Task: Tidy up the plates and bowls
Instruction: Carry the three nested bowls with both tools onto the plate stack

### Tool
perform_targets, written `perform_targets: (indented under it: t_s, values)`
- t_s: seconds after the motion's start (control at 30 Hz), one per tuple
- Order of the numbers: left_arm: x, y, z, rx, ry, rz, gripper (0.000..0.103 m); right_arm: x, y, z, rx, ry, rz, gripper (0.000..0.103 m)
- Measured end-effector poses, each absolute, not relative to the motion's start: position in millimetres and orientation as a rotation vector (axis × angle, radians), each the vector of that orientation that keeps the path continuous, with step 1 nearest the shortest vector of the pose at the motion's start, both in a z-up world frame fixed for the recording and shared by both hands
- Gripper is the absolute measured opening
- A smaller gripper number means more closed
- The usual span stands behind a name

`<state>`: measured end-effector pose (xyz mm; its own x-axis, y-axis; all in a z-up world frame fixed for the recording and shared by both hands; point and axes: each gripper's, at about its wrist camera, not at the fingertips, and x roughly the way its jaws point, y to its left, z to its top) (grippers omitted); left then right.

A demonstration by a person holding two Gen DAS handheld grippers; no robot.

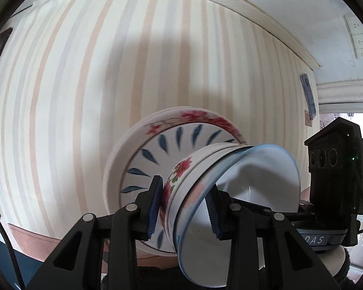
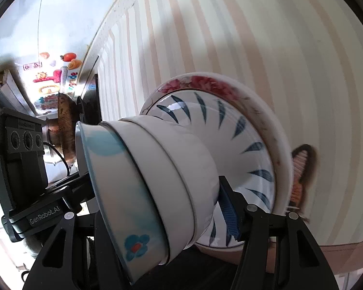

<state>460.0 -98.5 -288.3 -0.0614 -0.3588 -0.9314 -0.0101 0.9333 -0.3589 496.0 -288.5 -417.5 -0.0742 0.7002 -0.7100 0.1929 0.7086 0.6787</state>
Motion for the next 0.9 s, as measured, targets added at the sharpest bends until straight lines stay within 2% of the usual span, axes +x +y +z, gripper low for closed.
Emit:
perform_targets:
  t_s: [0.27, 0.77, 0.87, 0.9]
  values:
    - [460.8, -79.4, -291.8, -0.29, 1.624, -0.289, 0.031, 498.9, -280.8, -423.7, 0.722, 1.641, 0.478, 0.061]
    - [455.8, -91.0, -297.1, -0.239, 1.631, -0.295, 0.032, 498.9, -284.7, -422.0, 0.657, 1.641, 0.447, 0.06]
    - [451.6, -95.5, -291.1, -0.16, 1.597, -0.262, 0.033, 497.8, -284.2, -412.8, 0.587, 1.621, 0.43, 0.061]
    - [449.5, -96.0, -288.3, -0.138, 1.581, -0.249, 0.033, 497.7, -284.7, -410.0, 0.574, 1.615, 0.422, 0.065]
